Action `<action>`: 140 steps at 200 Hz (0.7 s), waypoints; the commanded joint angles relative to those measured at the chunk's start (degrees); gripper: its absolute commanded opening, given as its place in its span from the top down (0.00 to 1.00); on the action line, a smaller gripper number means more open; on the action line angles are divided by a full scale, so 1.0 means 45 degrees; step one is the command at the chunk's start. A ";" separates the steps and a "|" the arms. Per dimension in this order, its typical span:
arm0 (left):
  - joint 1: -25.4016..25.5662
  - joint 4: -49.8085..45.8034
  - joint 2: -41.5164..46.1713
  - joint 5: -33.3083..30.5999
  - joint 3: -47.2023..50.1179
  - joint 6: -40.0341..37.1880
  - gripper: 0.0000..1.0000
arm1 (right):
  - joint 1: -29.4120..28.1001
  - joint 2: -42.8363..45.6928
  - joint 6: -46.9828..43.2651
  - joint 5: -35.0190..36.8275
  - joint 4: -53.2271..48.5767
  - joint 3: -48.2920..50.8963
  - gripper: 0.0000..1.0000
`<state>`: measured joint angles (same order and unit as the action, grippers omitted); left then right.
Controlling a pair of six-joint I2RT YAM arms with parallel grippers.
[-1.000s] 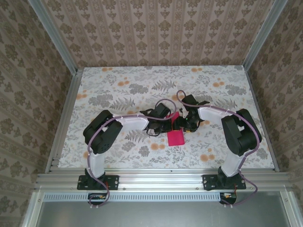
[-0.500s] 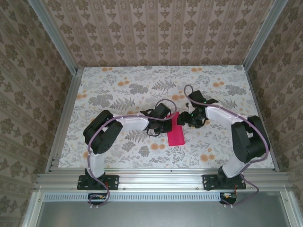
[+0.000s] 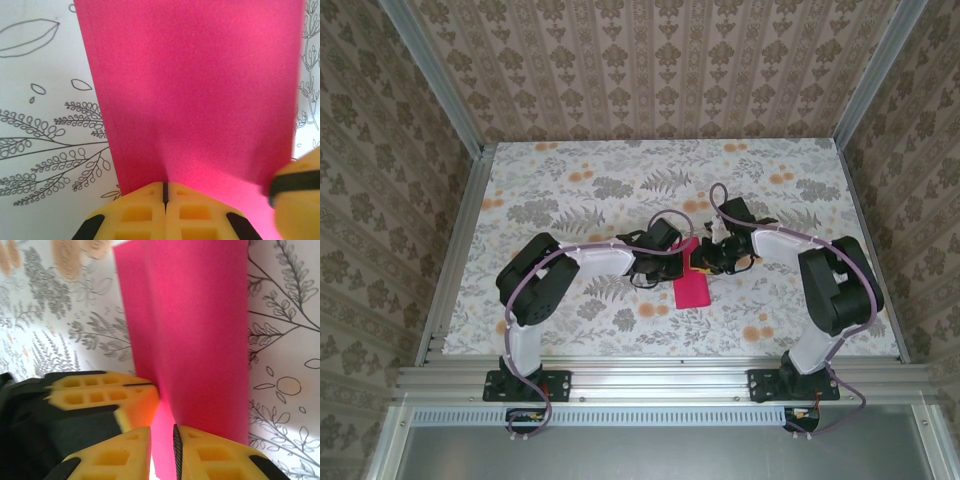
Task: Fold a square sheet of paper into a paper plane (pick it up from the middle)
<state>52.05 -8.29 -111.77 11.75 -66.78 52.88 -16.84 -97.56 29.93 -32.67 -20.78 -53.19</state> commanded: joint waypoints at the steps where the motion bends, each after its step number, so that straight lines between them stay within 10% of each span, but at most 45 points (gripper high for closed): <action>1: 0.0111 -0.0963 -0.0185 -0.0185 -0.0014 -0.0248 1.00 | 0.0250 -0.0302 0.0088 -0.0556 0.0466 0.0361 0.79; 140: 0.0131 -0.1300 -0.0320 -0.0226 -0.0267 -0.0438 1.00 | 0.1010 -0.1364 -0.0581 -0.0359 0.0538 0.1057 0.73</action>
<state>52.10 -9.45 -111.77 11.73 -67.22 52.27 -12.64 -101.03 29.17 -35.77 -17.74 -49.93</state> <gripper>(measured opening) 0.051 0.276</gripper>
